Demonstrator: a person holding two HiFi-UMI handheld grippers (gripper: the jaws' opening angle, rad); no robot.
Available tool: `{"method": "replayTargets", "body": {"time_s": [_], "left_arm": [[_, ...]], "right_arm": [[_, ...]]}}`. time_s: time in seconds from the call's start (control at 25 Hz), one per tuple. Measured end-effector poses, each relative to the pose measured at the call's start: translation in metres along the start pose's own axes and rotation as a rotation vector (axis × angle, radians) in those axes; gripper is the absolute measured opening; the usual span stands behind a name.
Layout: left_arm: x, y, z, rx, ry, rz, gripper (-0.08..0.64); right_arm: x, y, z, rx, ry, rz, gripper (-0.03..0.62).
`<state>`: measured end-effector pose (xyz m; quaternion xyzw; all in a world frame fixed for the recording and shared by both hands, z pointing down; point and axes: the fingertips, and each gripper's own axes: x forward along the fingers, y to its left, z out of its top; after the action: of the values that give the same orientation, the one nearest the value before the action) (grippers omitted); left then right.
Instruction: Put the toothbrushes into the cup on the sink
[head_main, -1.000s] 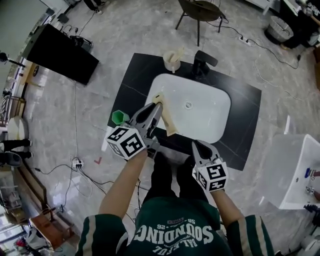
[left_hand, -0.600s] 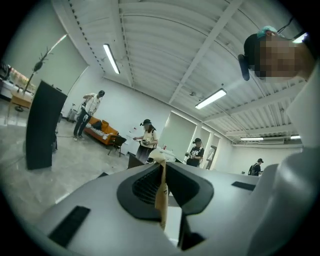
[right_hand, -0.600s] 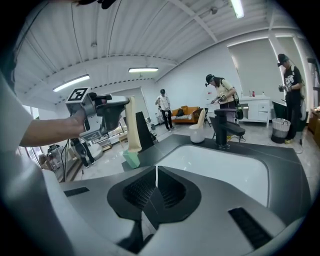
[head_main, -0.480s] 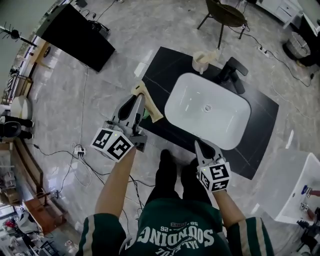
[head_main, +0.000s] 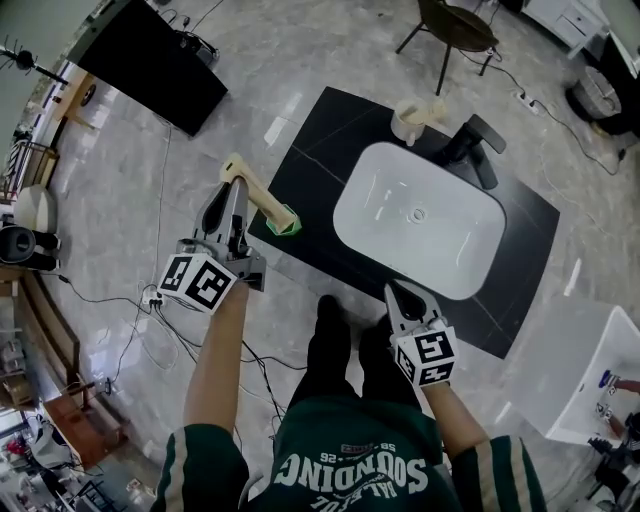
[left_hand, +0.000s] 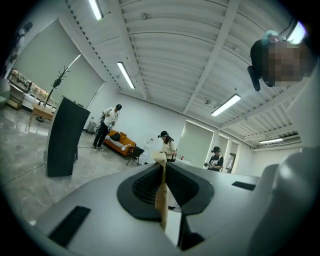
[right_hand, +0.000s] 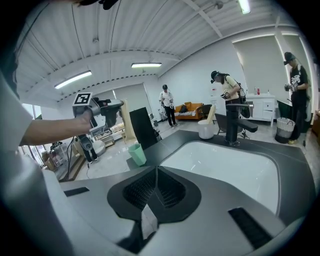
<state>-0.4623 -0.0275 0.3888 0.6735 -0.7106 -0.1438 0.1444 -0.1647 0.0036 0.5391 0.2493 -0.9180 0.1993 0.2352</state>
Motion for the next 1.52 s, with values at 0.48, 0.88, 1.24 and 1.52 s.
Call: {"method": "replayTargets", "body": {"time_s": [0.48, 0.88, 1.24, 1.52], "left_arm": [[0.004, 0.056, -0.031, -0.059, -0.002, 0.113, 0.041], [0.003, 0.068, -0.071, -0.111, 0.025, 0.182, 0.043], [-0.009, 0.064, -0.092, -0.116, 0.104, 0.199, 0.058], [-0.033, 0.062, -0.112, -0.127, 0.159, 0.205, 0.152]], "right_arm": [[-0.013, -0.009, -0.002, 0.015, 0.007, -0.059, 0.043], [-0.023, -0.007, -0.007, 0.03, 0.006, -0.088, 0.043], [-0.033, -0.012, -0.01, 0.048, -0.009, -0.107, 0.043], [-0.037, -0.012, -0.007, 0.058, -0.027, -0.101, 0.043]]}}
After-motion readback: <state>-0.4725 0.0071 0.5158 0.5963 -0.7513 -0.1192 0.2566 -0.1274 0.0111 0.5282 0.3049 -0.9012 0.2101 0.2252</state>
